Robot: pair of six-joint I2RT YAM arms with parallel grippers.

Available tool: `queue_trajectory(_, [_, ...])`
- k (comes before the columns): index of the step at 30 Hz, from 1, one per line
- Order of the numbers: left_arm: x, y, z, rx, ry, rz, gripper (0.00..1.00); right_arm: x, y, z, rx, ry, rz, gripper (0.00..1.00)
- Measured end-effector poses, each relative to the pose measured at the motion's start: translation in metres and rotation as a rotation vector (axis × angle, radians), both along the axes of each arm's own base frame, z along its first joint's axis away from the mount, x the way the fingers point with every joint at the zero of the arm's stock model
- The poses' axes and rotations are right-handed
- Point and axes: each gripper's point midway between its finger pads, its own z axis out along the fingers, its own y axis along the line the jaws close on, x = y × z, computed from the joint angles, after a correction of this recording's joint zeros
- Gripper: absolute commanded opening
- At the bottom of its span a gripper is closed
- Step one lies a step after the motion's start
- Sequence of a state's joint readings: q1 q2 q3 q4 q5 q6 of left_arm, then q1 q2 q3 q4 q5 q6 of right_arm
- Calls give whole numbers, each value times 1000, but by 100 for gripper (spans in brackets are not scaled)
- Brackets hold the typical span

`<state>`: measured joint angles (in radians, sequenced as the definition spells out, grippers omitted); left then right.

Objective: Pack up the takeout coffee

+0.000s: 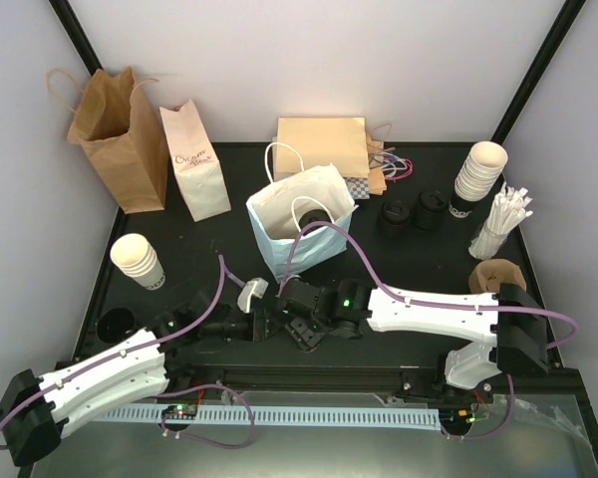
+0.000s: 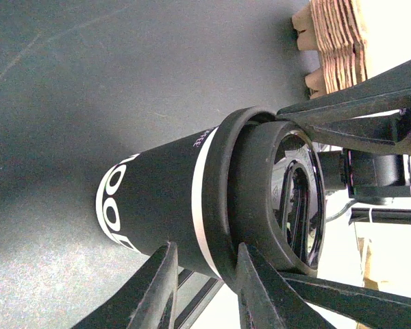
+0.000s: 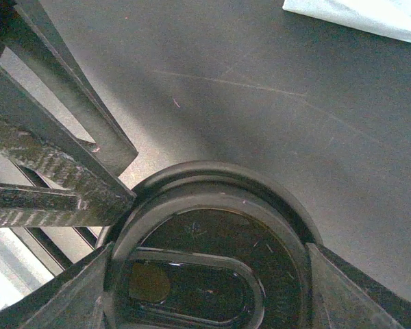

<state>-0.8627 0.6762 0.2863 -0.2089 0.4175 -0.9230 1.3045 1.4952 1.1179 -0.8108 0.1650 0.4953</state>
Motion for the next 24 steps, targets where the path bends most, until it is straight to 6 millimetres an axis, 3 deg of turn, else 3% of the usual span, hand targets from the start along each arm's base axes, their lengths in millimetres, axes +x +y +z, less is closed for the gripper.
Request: queue_trajectory(24, [4, -12, -6, 11, 43, -26, 27, 3, -7, -2, -34, -9, 11, 64])
